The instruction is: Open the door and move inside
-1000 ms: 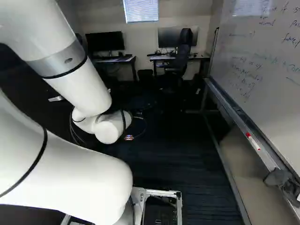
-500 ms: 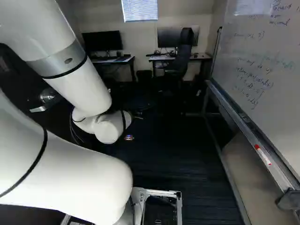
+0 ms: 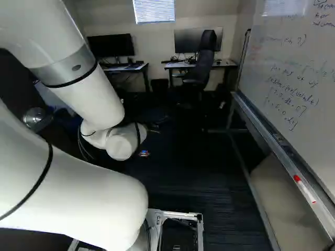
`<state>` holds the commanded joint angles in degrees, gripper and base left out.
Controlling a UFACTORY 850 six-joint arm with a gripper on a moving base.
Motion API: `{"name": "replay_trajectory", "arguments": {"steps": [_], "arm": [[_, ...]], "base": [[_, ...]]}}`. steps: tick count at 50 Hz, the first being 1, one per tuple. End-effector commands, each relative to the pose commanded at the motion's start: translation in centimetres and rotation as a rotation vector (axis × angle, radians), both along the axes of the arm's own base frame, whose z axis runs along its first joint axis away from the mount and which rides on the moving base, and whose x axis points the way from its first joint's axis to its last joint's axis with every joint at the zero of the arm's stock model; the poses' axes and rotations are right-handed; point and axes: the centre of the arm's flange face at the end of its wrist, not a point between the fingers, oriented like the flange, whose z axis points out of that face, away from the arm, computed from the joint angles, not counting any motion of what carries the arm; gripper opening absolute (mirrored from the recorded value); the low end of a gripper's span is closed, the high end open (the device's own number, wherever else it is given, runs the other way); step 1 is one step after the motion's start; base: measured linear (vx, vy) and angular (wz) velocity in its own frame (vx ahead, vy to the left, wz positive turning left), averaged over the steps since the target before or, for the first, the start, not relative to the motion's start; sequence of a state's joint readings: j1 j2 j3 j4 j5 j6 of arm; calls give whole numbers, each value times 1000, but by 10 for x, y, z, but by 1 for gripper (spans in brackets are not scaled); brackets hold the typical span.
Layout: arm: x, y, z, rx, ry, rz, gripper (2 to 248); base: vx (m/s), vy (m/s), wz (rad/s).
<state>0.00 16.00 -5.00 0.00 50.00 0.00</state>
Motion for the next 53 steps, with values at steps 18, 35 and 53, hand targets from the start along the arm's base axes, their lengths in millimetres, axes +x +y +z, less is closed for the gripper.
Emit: {"name": "replay_trajectory", "arguments": {"steps": [18, 35, 53], "arm": [[0, 0, 0, 0, 0, 0, 247], [0, 0, 0, 0, 0, 0, 247], [0, 0, 0, 0, 0, 0, 247]], "base": [[72, 2, -4], [-3, 0, 0], [0, 0, 0]]}}
